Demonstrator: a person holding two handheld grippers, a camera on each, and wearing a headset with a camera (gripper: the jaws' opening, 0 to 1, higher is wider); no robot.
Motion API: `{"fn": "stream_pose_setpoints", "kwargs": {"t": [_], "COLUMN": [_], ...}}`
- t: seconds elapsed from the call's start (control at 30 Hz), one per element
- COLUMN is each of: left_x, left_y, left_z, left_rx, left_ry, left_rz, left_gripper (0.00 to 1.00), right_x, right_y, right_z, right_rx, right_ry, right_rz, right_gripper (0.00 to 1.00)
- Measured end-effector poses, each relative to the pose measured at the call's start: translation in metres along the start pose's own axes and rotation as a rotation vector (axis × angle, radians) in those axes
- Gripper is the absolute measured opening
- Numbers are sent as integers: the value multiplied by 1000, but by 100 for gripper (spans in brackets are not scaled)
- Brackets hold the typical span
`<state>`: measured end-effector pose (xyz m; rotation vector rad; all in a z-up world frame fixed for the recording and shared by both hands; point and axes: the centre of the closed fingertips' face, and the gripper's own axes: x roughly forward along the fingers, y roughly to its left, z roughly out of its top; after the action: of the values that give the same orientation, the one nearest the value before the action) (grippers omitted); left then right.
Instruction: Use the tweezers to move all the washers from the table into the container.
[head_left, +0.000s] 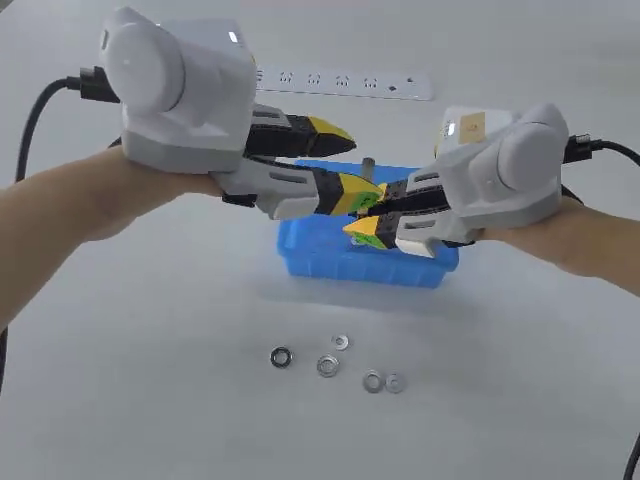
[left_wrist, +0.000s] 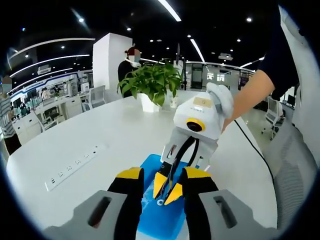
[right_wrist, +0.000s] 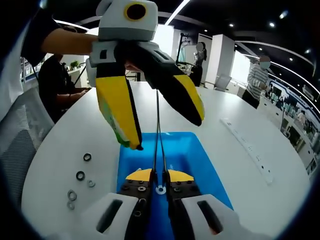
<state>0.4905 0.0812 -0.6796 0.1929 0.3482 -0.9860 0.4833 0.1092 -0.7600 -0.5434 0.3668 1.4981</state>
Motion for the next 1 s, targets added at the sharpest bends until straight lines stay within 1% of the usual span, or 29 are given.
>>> {"fn": "stream_pose_setpoints", "kwargs": {"t": [0.1, 0.17, 0.27, 0.33, 0.5, 0.53, 0.6, 0.63, 0.73, 0.8, 1.0], "left_x": [1, 2, 2, 2, 3, 3, 3, 3, 3, 2, -1], "left_y": [-2, -2, -5, -7, -7, -6, -6, -4, -5, -6, -9], "left_z": [1, -1, -2, -4, -8, -8, -8, -7, -7, -7, -5], "left_rx": [9, 12, 0, 7, 33, 37, 30, 42, 42, 50, 71], "left_ry": [7, 25, 34, 42, 64, 67, 68, 69, 72, 80, 85], "left_rz": [-18, -33, -62, -74, -81, -72, -72, -63, -70, -69, -74], "left_gripper": [23, 21, 21, 20, 10, 10, 9, 9, 8, 7, 7], "right_x": [0, 0, 0, 0, -1, -1, -2, -2, -2, -3, -4], "right_y": [-1, 0, 0, 1, 2, 2, 1, 1, 1, 3, 4], "right_z": [-1, -1, 2, 3, 3, 2, 3, 3, 3, 3, 6], "right_rx": [0, -1, -1, -3, -9, -11, -10, -9, -17, -37, -26], "right_ry": [3, 3, -2, -4, -1, 2, 1, 1, 5, 14, 5], "right_rz": [0, 2, 4, 5, 10, 10, 9, 7, 8, 11, 12], "right_gripper": [11, 11, 11, 11, 10, 10, 10, 10, 10, 11, 11]}}
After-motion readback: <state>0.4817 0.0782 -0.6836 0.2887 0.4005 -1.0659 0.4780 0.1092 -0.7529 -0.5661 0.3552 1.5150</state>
